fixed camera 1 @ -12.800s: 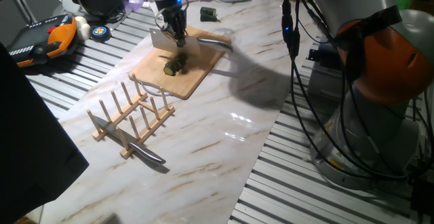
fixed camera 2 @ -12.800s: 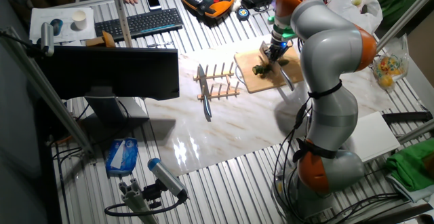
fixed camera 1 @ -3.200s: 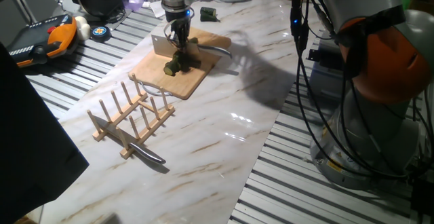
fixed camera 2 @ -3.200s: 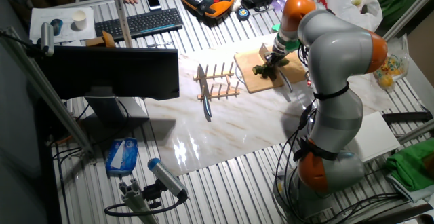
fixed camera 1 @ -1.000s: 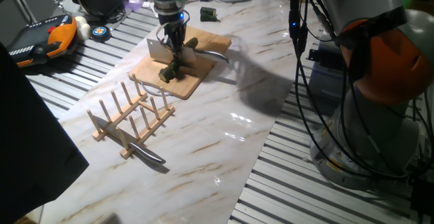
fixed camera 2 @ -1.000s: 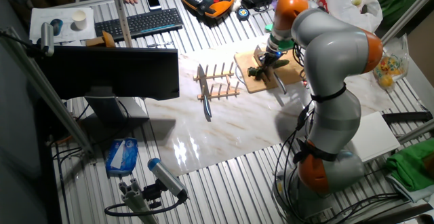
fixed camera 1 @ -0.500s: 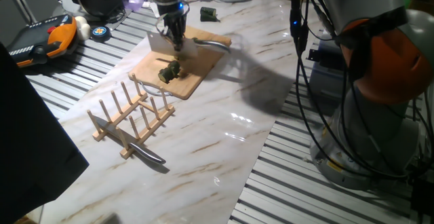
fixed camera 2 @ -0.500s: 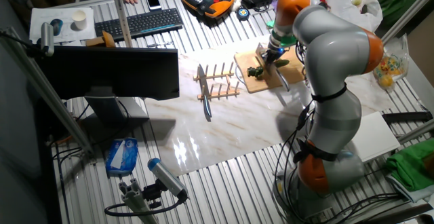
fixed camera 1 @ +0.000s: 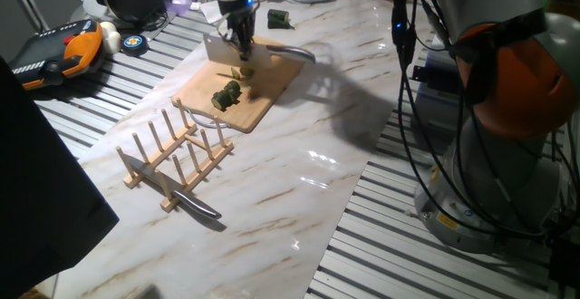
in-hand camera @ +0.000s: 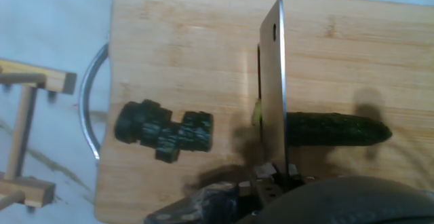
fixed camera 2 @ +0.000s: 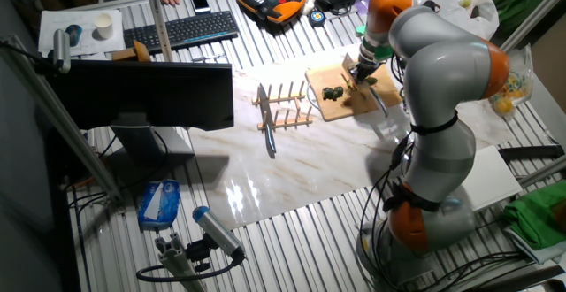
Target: Cut the cucumber into segments
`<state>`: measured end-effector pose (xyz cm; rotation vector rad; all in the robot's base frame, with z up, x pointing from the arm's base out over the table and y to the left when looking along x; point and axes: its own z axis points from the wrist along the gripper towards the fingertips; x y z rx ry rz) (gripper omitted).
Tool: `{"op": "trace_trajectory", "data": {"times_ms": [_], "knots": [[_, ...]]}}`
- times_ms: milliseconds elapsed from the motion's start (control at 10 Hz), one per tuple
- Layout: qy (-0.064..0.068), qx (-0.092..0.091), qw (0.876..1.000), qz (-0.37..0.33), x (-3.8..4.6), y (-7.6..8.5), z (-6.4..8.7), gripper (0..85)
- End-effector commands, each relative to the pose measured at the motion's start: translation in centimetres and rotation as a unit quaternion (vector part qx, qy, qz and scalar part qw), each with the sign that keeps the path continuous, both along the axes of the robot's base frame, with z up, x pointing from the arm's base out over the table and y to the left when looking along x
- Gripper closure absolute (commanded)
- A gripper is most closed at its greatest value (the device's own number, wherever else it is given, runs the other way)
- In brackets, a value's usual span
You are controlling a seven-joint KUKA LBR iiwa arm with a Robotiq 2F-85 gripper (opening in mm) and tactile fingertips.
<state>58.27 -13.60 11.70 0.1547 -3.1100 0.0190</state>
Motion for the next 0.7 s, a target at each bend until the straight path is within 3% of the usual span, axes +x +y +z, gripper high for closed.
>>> {"op": "trace_trajectory", "data": {"times_ms": [0, 400, 600], "knots": [[-0.001, 0.001, 1.000, 0.001, -0.13, -0.5, -0.3, 84.3], [-0.003, -0.008, 1.000, 0.000, -0.69, -1.7, -0.4, 84.3], [0.009, -0.013, 1.000, 0.009, -0.48, -1.7, -0.5, 84.3]]}}
